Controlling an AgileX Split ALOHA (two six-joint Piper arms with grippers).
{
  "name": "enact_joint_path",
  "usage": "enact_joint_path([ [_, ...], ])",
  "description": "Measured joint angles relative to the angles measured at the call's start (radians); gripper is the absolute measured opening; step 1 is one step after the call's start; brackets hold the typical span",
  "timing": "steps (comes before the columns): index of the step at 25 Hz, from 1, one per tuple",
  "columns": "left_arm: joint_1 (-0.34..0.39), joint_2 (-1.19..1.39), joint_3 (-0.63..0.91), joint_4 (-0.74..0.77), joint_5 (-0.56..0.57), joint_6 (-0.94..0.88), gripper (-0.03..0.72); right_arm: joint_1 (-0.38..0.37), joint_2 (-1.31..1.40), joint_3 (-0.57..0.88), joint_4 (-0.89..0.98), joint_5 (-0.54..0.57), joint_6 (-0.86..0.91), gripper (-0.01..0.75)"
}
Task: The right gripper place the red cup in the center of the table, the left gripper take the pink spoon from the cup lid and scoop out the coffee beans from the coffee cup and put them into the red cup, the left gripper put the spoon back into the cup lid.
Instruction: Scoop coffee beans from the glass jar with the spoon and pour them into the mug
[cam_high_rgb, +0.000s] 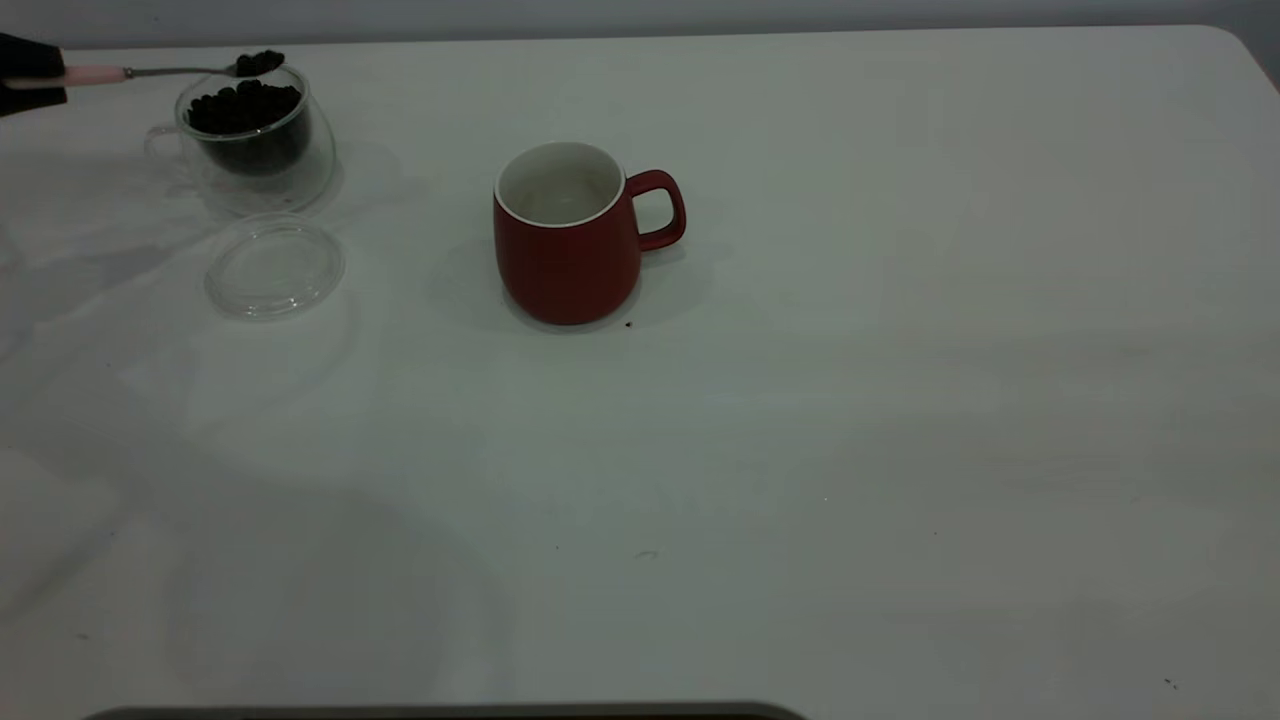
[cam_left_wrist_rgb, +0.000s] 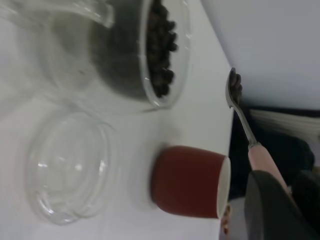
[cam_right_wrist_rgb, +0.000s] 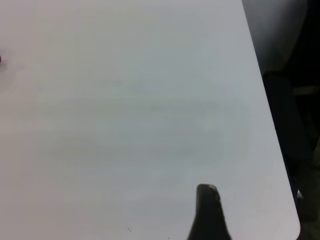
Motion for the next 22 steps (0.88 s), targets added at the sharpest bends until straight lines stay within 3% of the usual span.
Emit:
enact_joint_path([
  [11,-0.029,0.000,0.000,0.008,0.009,0.000,0.126,0.000,0.000,0.000,0.000,0.000,0.000,0.588],
  [22,-0.197,0.000,-0.001,0.012,0.012,0.000,0.126,0.000,0.000,0.000,0.000,0.000,0.000,0.588],
])
